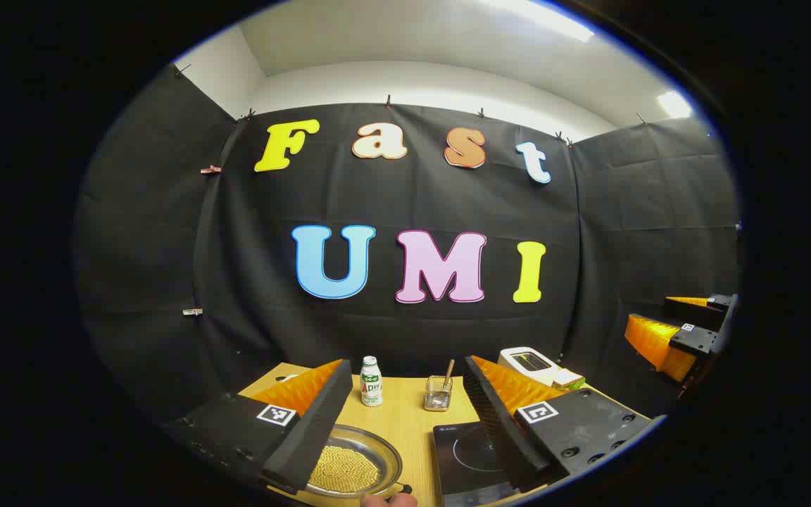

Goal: First push the handle of the pot to place it horizontally, then grasp the pot with both hands and set it on the induction cooktop.

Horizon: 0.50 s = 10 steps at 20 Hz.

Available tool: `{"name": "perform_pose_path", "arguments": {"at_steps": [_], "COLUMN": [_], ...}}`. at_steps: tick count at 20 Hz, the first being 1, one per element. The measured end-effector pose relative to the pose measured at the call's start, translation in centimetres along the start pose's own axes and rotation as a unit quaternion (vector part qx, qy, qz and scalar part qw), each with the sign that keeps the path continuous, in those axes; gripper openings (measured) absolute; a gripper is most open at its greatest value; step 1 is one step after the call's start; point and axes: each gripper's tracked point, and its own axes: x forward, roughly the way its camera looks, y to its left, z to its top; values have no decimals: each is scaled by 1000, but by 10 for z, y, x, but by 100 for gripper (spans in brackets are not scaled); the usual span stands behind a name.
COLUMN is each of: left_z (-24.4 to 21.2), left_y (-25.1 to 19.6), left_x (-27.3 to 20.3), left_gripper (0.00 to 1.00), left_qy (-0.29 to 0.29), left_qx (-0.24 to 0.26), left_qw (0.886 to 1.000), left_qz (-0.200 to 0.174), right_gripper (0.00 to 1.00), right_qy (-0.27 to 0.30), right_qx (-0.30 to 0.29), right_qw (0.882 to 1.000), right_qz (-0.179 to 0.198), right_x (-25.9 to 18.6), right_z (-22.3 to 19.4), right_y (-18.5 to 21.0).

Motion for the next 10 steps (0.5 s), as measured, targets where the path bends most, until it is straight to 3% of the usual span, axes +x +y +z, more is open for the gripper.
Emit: {"name": "perform_pose_path", "arguments": {"at_steps": [10], "left_z": [-1], "left_y": [4], "left_x": [-5], "left_gripper": [98], "left_qy": [-2], "left_qx": [1], "left_qw": [1000], "left_qz": [6], "right_gripper": [97], "right_qy": [-4], "right_qx": [2], "right_qw": [1000], "right_qz": [-1], "right_x": [-4], "right_z": [3], "right_y": [-1]}}
